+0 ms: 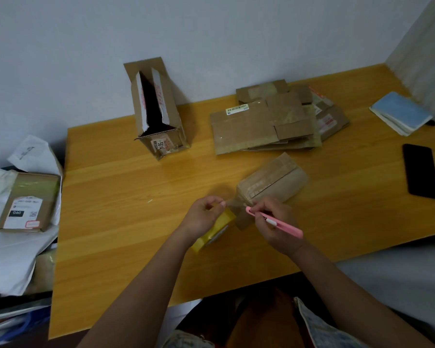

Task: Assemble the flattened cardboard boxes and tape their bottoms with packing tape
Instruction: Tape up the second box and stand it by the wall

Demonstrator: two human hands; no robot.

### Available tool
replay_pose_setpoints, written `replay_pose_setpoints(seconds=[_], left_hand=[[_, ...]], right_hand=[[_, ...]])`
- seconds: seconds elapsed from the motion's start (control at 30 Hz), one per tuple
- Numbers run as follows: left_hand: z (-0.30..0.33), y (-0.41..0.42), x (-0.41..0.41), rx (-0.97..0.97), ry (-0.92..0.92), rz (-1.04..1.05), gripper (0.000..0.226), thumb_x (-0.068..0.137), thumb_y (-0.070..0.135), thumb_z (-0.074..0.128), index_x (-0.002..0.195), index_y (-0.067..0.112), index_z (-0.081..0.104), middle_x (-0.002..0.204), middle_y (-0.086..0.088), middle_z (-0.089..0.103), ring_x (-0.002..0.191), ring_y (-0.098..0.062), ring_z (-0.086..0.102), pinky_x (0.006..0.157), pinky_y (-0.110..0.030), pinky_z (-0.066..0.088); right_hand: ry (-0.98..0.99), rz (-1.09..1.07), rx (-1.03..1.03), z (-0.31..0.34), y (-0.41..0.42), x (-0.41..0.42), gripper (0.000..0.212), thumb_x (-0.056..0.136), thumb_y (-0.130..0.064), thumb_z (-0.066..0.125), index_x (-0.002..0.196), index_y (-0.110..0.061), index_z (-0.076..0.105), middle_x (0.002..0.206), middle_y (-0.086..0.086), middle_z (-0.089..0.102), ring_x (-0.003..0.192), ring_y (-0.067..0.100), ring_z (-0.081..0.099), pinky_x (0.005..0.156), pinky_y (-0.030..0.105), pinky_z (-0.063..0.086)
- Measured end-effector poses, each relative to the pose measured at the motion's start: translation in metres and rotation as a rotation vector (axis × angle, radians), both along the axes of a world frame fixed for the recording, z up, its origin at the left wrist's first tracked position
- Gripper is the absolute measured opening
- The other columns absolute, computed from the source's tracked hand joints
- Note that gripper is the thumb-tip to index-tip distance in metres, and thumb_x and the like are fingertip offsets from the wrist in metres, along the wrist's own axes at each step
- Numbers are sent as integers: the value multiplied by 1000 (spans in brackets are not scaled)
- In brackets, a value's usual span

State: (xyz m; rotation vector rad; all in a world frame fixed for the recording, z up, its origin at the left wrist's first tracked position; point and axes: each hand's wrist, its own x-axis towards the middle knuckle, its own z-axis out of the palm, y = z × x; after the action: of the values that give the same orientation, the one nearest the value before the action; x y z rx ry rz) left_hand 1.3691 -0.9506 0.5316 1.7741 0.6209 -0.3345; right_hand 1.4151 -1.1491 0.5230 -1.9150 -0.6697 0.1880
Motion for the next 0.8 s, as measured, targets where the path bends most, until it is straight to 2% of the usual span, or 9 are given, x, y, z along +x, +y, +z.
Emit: replay_pose_setpoints(seconds=[0.1,0.27,0.37,0.43,0.53,0.6,0.63,0.7,0.8], left_hand=[[-3,1,-1,34,-34,-4,17,97,27,58,95,14,68,87,-5,52,76,-14,45,55,-15,37],[-8,0,2,66,-5,11,14,96,32,60,95,20,68,81,-2,50,70,-16,46,62,-28,40],[-12,0,4,124,-3,-12,19,96,34,59,99,19,69,80,0,54,69,-13,49,65,-30,41],[-13,0,5,133,-11,-5,19,95,33,60,97,18,70,78,-1,54,66,-15,48,63,-30,40],[-13,0,6,125,-25,-14,17,96,31,59,94,17,69,75,-4,50,64,-18,44,59,-32,37],[-13,-1,6,130,-35,-36,16,97,31,57,92,18,65,76,-4,48,64,-19,42,60,-33,36],[-13,-1,6,139,-41,-49,15,98,30,56,91,19,64,76,-3,49,65,-19,42,61,-33,37],[-14,-1,7,156,-56,-64,15,98,28,56,90,17,64,78,-2,50,68,-19,44,64,-33,38],[-16,0,8,175,-61,-61,15,97,27,58,90,16,66,79,-2,53,71,-18,47,66,-33,39]], right_hand=[[-19,4,-27,1,1,0,15,87,-21,55,85,-7,58,78,6,59,67,26,57,54,37,46],[-87,50,-94,2,2,2,6,86,-13,59,82,-8,59,77,-1,52,69,17,49,57,29,42],[-151,125,-192,2,3,5,6,84,-7,62,82,-12,60,76,-12,45,72,6,40,60,25,39],[-170,155,-233,0,3,6,7,81,-3,62,78,-8,59,73,-13,41,72,6,37,59,26,36],[-8,48,-124,-2,-1,5,8,76,-8,61,70,-4,58,72,-2,53,78,12,55,54,32,40],[112,-42,11,-4,-2,5,14,78,-16,60,70,-5,58,76,14,62,88,36,63,60,50,51],[165,-81,64,-4,-1,5,15,78,-21,59,71,-7,58,78,17,63,88,40,63,65,54,52],[211,-136,90,-1,2,5,17,82,-26,58,77,-10,59,80,12,65,80,28,64,63,47,53],[136,-84,3,-1,6,3,4,89,-16,62,87,-12,64,82,-5,63,76,9,59,62,25,50]])
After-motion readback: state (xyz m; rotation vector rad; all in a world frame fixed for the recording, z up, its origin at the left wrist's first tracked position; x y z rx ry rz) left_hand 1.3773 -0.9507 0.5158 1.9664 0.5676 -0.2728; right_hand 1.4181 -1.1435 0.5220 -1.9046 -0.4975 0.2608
